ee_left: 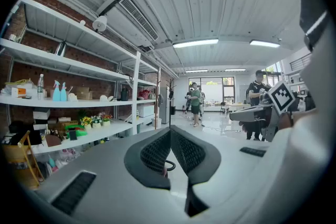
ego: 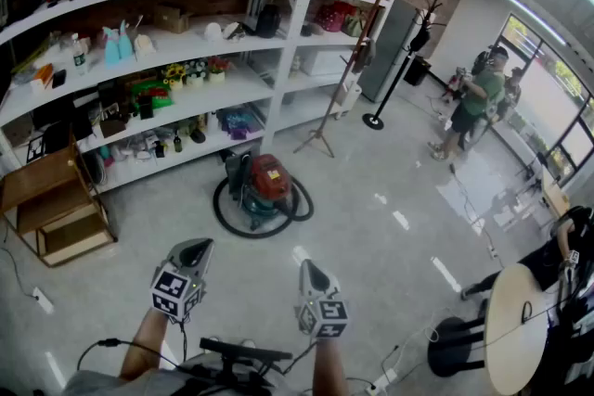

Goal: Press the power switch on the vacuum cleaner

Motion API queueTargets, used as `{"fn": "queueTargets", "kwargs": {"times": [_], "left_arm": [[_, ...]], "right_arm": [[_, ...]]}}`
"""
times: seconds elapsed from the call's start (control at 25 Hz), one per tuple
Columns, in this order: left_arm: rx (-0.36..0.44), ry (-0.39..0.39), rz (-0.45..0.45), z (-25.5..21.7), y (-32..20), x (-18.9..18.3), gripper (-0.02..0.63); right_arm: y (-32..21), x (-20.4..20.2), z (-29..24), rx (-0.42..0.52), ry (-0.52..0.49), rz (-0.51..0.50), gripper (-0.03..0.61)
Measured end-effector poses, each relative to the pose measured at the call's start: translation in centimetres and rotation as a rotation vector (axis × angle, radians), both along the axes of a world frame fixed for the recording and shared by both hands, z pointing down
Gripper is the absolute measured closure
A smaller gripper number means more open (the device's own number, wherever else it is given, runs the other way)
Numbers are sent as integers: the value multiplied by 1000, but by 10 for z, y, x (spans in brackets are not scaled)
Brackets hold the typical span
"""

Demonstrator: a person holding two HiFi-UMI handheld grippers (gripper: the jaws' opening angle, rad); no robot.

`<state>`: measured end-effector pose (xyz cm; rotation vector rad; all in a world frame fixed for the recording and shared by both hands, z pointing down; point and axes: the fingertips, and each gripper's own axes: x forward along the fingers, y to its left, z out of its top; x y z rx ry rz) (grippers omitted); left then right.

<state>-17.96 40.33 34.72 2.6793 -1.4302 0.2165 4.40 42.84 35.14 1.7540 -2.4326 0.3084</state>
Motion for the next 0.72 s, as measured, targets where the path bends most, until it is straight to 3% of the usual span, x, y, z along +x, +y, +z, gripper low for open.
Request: {"fn": "queueTargets", "kwargs": {"times": [0.72], "left_arm": [[-10, -19, 17, 5, -2, 17, 607]], "right_arm": [[-3, 20, 4, 15, 4, 9, 566]]}}
